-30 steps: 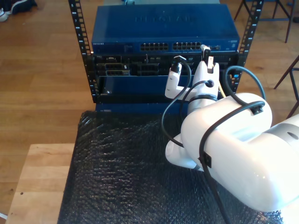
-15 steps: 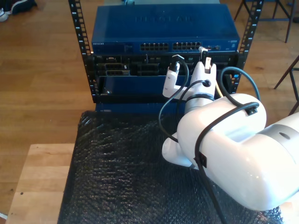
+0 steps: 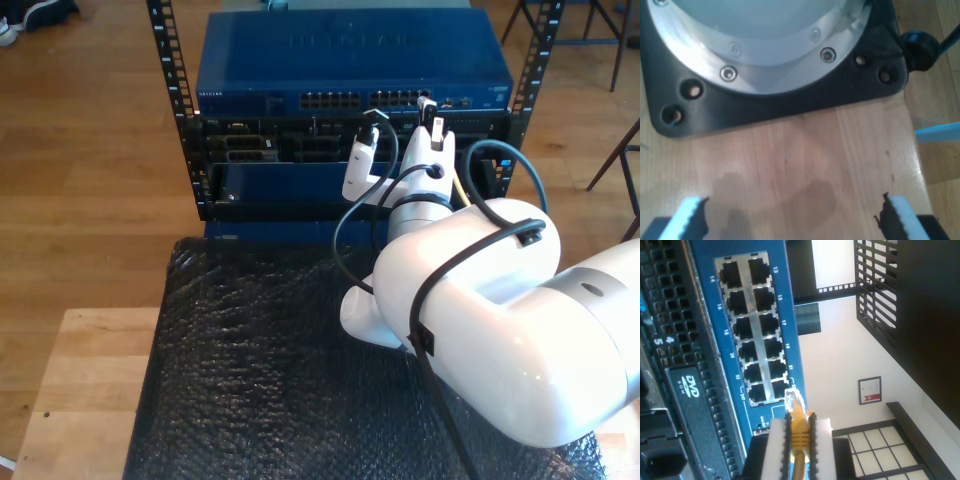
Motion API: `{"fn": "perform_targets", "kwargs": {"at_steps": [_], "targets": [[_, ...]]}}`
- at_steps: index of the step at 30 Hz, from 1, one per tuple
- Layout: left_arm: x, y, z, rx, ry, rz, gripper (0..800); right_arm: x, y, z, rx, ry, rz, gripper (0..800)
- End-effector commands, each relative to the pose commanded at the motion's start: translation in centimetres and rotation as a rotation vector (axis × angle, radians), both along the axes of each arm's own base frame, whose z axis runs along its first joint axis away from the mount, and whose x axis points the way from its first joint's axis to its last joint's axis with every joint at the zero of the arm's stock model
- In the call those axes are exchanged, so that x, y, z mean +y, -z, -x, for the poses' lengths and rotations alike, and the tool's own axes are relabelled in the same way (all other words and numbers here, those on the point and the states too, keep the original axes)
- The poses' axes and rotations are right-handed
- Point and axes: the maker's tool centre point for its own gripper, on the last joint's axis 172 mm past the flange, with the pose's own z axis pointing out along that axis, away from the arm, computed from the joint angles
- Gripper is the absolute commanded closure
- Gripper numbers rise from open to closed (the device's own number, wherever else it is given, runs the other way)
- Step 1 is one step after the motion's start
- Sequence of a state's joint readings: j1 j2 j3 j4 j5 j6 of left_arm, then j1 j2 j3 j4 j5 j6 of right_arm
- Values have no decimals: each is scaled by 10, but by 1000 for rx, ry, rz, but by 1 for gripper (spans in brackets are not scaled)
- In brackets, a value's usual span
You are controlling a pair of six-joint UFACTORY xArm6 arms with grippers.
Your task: Grab the cable and plug it in
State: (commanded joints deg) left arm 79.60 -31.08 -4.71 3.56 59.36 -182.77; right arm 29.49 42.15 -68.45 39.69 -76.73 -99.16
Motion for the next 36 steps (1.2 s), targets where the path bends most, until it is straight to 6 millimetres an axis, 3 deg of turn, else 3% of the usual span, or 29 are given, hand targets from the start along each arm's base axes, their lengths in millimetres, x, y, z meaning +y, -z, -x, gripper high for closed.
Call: {"fn": "perform_targets", "kwargs": {"at_steps": [8,36], "targets": [[0,0,0,0,0,0,0,-9,0,-3,-5,40,-24,800],[-1,0,0,1,0,3,0,-7,5,-5,10,38,4,800]]}}
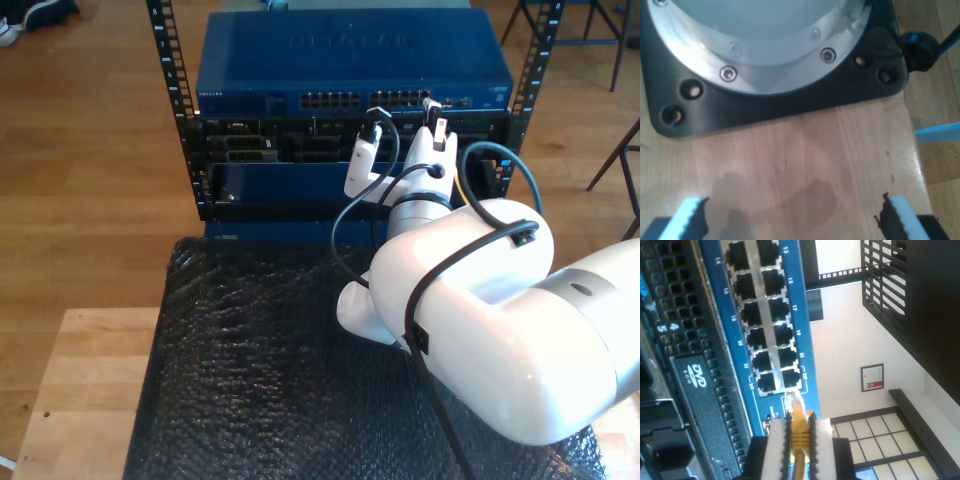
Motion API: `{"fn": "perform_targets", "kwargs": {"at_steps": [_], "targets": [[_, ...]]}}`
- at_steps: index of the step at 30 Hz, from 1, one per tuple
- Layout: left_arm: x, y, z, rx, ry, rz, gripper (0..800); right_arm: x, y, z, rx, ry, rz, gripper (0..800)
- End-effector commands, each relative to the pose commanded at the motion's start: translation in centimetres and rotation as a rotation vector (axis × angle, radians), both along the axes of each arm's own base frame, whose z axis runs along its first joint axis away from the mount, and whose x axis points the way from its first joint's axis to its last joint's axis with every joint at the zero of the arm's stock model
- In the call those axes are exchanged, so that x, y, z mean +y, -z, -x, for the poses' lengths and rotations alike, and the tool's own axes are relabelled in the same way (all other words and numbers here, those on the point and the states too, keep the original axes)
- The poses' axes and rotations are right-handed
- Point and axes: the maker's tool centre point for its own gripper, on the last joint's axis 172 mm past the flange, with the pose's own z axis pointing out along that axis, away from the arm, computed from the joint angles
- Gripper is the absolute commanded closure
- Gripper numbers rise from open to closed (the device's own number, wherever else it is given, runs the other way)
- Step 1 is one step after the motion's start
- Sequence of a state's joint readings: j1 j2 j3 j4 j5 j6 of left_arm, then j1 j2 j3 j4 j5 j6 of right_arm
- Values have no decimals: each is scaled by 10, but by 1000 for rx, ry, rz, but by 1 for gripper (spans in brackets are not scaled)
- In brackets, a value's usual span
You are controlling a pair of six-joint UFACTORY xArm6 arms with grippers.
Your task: Grab the cable and plug it in
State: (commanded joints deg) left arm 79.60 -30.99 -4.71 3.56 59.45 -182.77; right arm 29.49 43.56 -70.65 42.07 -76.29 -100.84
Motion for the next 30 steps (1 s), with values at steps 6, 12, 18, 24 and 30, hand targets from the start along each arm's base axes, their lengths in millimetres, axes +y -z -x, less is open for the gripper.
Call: {"fn": "perform_targets", "kwargs": {"at_steps": [6,12,18,24,30], "targets": [[0,0,0,0,0,-2,0,0,1,0,3,0,13,800],[1,0,0,-1,0,-3,0,-1,2,0,4,3,20,800],[0,0,0,0,0,-1,0,0,2,0,4,2,20,800],[1,0,0,-1,0,-3,0,0,4,-1,6,0,20,800],[0,0,0,0,0,-1,0,1,3,-4,-1,1,16,800]]}}
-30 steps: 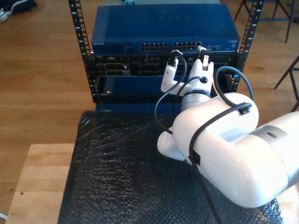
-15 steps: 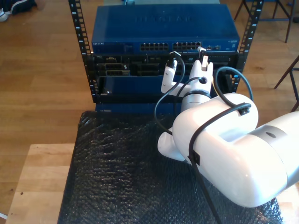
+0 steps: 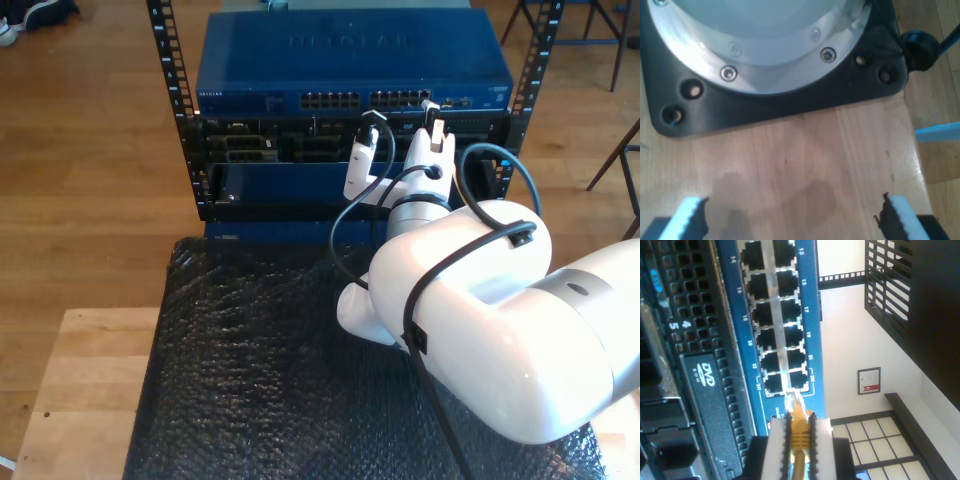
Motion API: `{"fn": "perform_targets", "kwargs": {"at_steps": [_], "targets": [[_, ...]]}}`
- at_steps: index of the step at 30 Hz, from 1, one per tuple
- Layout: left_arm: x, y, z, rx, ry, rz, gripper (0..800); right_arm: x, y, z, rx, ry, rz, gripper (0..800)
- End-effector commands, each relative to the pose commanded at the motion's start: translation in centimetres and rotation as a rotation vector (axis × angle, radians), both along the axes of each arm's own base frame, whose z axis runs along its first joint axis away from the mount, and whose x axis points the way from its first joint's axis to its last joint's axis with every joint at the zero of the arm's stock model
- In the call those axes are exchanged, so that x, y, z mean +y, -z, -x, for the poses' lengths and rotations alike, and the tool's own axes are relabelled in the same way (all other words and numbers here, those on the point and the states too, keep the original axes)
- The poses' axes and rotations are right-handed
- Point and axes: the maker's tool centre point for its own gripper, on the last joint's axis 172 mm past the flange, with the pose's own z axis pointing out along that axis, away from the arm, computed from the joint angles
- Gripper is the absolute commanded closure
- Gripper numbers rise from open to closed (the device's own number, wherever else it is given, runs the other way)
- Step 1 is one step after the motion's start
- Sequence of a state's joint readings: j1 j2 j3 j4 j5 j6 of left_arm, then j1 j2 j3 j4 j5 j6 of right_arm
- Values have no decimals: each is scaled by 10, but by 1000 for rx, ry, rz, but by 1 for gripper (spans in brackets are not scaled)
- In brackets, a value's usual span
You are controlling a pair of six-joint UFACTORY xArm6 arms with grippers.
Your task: Grab the cable and plug it in
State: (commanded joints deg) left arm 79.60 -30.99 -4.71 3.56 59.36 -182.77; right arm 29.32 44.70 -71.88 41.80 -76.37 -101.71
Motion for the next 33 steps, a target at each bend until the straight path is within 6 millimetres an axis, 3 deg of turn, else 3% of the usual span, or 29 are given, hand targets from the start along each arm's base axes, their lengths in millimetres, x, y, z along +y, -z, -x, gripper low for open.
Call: {"fn": "perform_targets", "kwargs": {"at_steps": [33], "targets": [[0,0,0,0,0,0,0,4,-3,-9,-28,2,-11,800]]}}
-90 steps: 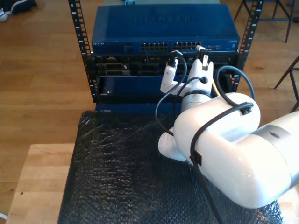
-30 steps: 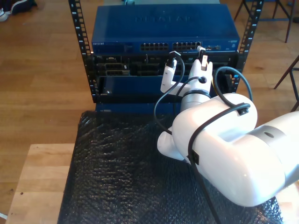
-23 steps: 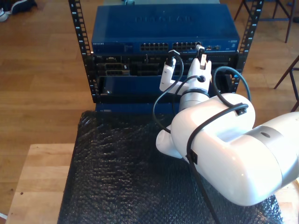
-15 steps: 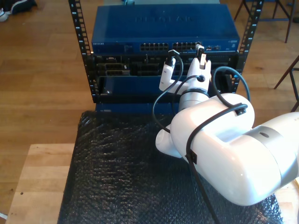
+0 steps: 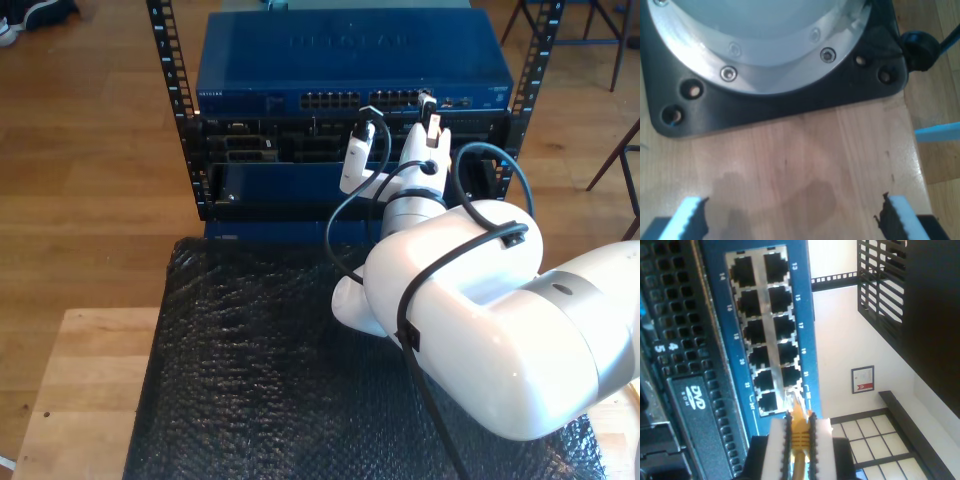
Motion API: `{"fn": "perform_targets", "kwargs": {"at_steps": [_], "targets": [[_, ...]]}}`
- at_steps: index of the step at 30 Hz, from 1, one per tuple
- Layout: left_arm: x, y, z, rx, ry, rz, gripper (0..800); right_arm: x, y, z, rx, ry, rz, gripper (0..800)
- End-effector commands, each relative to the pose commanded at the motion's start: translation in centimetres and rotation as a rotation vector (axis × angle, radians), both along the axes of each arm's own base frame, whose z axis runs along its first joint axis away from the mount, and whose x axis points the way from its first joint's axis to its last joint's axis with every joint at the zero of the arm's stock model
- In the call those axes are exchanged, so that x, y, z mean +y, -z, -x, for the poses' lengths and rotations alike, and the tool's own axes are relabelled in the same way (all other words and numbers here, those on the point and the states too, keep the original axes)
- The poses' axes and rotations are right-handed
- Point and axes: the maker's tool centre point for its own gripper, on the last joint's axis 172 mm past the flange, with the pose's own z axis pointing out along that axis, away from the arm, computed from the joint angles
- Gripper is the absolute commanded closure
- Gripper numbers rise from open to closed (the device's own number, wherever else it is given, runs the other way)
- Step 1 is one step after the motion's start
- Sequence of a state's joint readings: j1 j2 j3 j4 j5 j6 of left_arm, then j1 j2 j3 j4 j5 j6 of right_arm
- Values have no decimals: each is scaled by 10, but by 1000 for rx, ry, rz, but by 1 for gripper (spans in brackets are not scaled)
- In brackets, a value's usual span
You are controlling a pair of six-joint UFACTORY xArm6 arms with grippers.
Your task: Grab the cable and plug it in
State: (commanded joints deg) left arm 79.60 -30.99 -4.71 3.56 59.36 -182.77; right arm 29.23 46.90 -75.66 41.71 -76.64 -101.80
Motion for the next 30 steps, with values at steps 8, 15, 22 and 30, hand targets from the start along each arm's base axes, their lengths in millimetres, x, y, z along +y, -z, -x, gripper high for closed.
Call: {"fn": "perform_targets", "kwargs": {"at_steps": [8,15,22,30], "targets": [[0,0,0,0,0,1,0,0,2,0,3,0,1,800],[0,0,0,0,0,0,0,1,2,0,1,-1,1,800],[0,0,0,0,0,-2,0,-1,1,0,-3,3,0,800],[0,0,0,0,0,1,0,0,-2,-1,-9,2,-4,800]]}}
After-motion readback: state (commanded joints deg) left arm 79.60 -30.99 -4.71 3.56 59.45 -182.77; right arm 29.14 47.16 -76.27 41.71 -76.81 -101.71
